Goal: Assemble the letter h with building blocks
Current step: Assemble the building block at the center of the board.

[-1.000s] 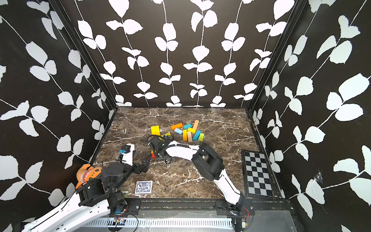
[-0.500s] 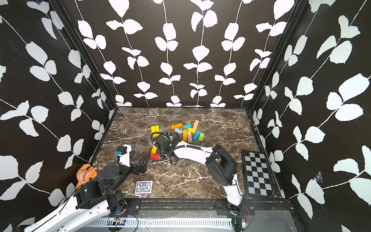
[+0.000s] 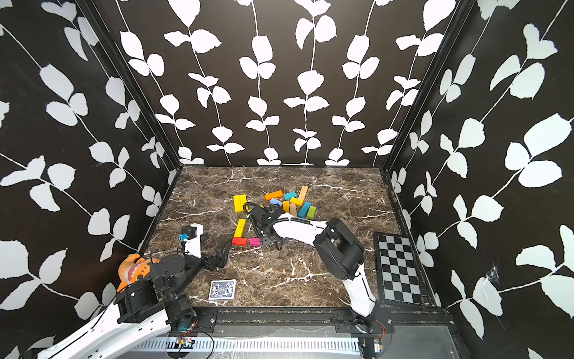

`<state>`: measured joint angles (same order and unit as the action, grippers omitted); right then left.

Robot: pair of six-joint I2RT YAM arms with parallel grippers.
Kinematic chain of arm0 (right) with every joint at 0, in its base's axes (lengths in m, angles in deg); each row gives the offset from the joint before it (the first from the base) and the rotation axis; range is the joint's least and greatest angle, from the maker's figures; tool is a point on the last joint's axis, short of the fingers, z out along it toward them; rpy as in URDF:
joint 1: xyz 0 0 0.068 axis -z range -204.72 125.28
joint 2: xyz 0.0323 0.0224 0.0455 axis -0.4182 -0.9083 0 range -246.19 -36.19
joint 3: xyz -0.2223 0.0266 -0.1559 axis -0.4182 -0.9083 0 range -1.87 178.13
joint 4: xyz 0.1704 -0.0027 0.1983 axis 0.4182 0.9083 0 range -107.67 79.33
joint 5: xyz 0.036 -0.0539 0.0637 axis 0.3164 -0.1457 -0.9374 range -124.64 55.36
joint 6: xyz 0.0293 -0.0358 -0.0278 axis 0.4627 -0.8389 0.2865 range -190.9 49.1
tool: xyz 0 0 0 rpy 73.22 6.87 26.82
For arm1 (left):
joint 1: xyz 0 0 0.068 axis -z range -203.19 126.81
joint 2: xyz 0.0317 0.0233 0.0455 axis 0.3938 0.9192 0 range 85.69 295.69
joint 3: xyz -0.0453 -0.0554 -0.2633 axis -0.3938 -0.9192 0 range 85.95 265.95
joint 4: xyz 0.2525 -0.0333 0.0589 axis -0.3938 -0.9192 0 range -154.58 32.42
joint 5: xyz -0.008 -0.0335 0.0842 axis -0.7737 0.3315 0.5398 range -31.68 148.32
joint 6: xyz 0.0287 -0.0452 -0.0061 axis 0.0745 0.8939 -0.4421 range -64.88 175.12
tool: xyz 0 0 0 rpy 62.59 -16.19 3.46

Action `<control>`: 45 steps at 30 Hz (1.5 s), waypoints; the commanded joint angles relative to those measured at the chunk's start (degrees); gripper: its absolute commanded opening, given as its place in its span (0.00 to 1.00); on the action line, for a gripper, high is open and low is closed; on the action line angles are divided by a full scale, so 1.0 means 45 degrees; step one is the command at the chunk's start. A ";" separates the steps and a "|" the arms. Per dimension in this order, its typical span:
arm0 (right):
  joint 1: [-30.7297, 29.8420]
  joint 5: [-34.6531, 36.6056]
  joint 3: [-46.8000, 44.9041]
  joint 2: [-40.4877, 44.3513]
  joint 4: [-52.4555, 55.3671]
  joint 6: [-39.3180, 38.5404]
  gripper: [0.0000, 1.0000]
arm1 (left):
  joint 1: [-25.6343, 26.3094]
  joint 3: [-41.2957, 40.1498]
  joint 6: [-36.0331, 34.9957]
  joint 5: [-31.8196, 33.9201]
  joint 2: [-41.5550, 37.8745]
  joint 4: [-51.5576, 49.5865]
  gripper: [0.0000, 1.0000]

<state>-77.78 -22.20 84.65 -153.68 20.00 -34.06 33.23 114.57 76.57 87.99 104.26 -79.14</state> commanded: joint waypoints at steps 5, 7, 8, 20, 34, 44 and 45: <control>0.0118 -0.0451 0.0465 -0.0560 0.0085 -0.0953 0.81 | -0.0078 -0.0055 0.0023 0.0196 0.0106 -0.0033 0.99; 0.0119 -0.0512 0.0441 -0.0607 0.0071 -0.1019 0.80 | -0.0078 -0.0065 0.0028 0.0221 0.0131 -0.0018 0.99; 0.0123 -0.0538 0.0427 -0.0589 0.0045 -0.1048 0.80 | -0.0078 -0.0072 0.0018 0.0207 0.0150 0.0015 0.99; 0.0088 -0.1052 0.0544 -0.0668 -0.0173 -0.1019 0.78 | -0.0080 -0.0051 -0.0042 0.0235 0.0405 0.0094 0.99; -0.0053 -0.1233 0.0660 -0.0858 -0.0335 -0.0408 0.76 | -0.0078 -0.0090 -0.0050 0.0316 0.0522 0.0161 0.99; -0.0096 -0.1322 0.0657 -0.0902 -0.0558 -0.0213 0.76 | -0.0078 -0.0105 -0.0044 0.0336 0.0620 0.0164 0.99; -0.0105 -0.1323 0.0674 -0.0913 -0.0595 -0.0188 0.76 | -0.0078 -0.0105 -0.0041 0.0335 0.0633 0.0164 0.99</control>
<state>-77.91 -28.08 86.07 -156.96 17.62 -36.10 33.23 114.57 76.53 88.91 106.73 -79.12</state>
